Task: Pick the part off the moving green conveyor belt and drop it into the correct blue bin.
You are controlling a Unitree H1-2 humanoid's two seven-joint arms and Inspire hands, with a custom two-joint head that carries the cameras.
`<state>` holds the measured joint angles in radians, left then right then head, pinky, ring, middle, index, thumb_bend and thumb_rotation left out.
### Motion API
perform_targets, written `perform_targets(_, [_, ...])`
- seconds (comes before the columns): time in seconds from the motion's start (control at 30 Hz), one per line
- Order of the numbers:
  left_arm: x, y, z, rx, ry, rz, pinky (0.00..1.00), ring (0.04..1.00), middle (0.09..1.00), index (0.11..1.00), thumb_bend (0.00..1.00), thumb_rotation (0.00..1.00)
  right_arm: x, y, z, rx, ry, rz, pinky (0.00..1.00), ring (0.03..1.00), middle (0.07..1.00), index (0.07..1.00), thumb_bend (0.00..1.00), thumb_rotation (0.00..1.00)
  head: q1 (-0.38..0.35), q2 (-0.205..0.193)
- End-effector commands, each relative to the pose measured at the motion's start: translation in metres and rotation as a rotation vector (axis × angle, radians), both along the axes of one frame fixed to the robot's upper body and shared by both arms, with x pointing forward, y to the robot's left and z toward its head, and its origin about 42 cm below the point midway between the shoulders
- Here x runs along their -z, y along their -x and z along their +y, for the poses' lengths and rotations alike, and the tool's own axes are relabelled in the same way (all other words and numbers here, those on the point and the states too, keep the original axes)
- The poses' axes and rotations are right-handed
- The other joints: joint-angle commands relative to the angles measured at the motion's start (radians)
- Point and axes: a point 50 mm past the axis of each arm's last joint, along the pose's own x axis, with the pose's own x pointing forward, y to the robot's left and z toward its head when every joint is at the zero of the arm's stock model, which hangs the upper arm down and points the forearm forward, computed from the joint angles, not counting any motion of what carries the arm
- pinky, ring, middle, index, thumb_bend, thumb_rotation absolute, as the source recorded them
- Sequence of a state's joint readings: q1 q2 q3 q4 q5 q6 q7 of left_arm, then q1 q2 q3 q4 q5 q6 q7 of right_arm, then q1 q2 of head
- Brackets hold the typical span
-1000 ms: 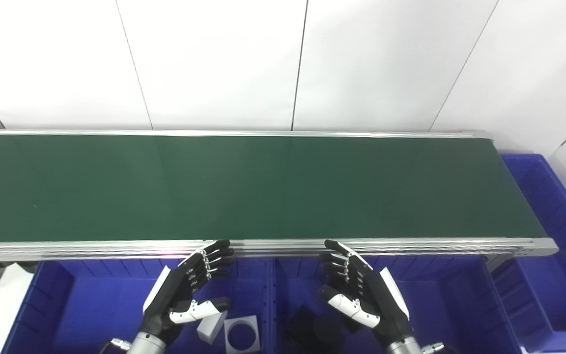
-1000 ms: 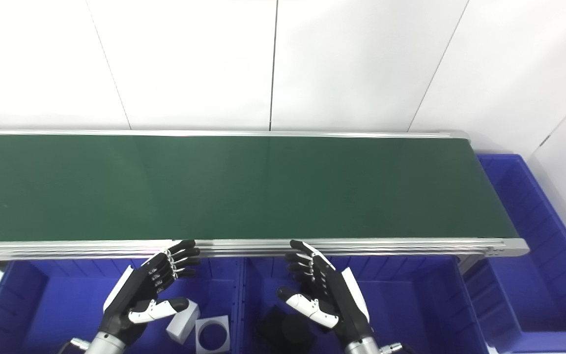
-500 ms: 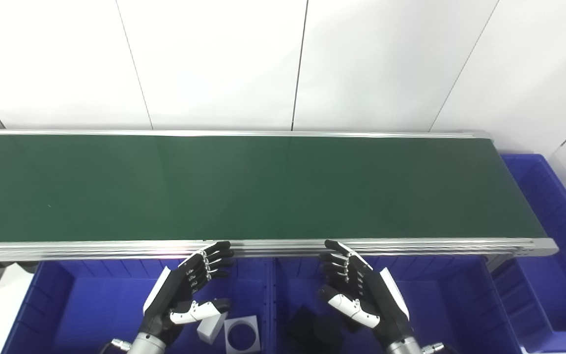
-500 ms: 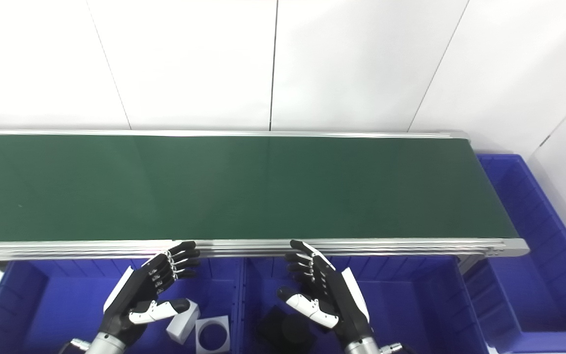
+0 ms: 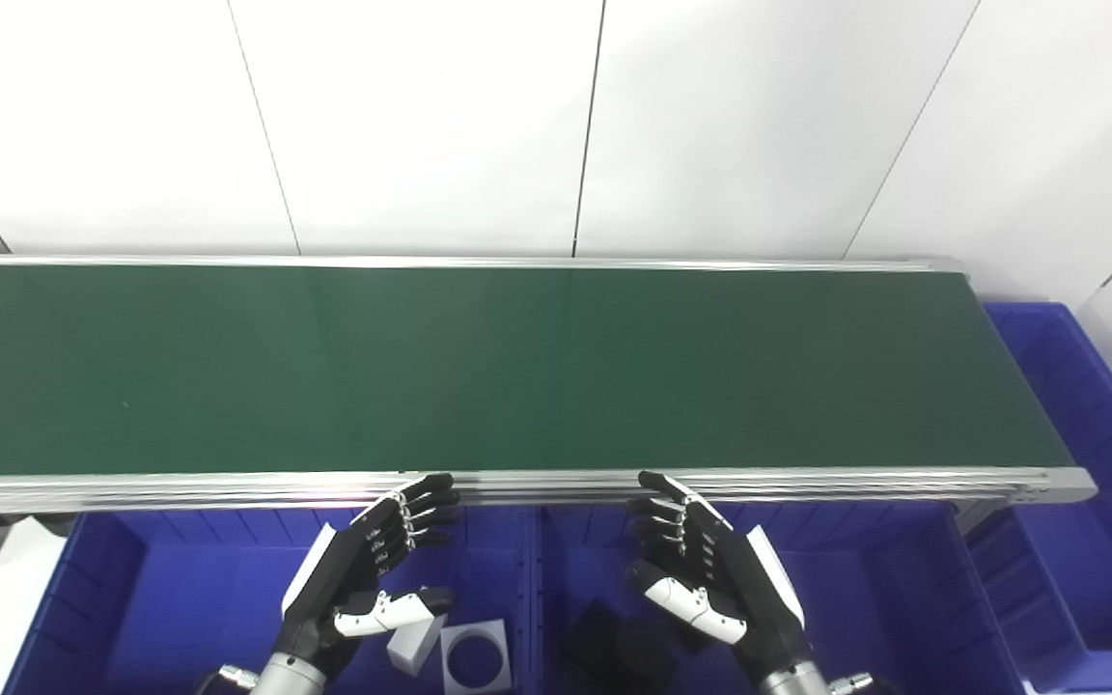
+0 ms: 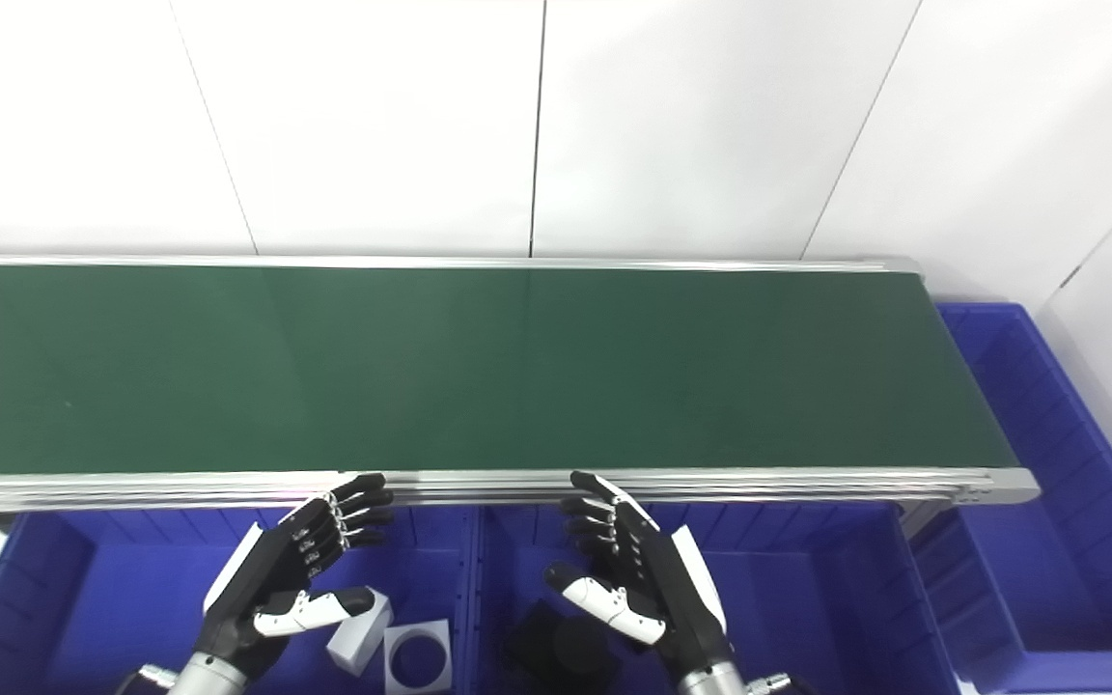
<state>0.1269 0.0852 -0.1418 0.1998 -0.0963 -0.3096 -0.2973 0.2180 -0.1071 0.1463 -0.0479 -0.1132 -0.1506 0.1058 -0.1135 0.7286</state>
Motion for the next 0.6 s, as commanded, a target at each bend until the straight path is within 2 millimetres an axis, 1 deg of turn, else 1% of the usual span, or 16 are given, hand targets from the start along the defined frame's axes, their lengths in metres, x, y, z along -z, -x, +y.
perform_targets(0.0, [-0.0111, -0.0078, -0.0009, 0.004, 0.009, -0.066, 0.72, 0.766, 0.803, 0.812, 0.92, 0.36, -0.0097, -0.0044, 0.0006, -0.003, -0.008, -0.052, 0.69, 0.744, 0.778, 0.862, 0.67, 0.55, 0.001, 0.000])
perform_targets(0.57, [-0.0107, -0.0081, -0.0017, 0.007, 0.013, -0.060, 0.73, 0.772, 0.807, 0.815, 0.93, 0.36, -0.0099, -0.0043, -0.0001, -0.004, -0.011, -0.052, 0.69, 0.739, 0.776, 0.862, 0.67, 0.55, 0.003, 0.001])
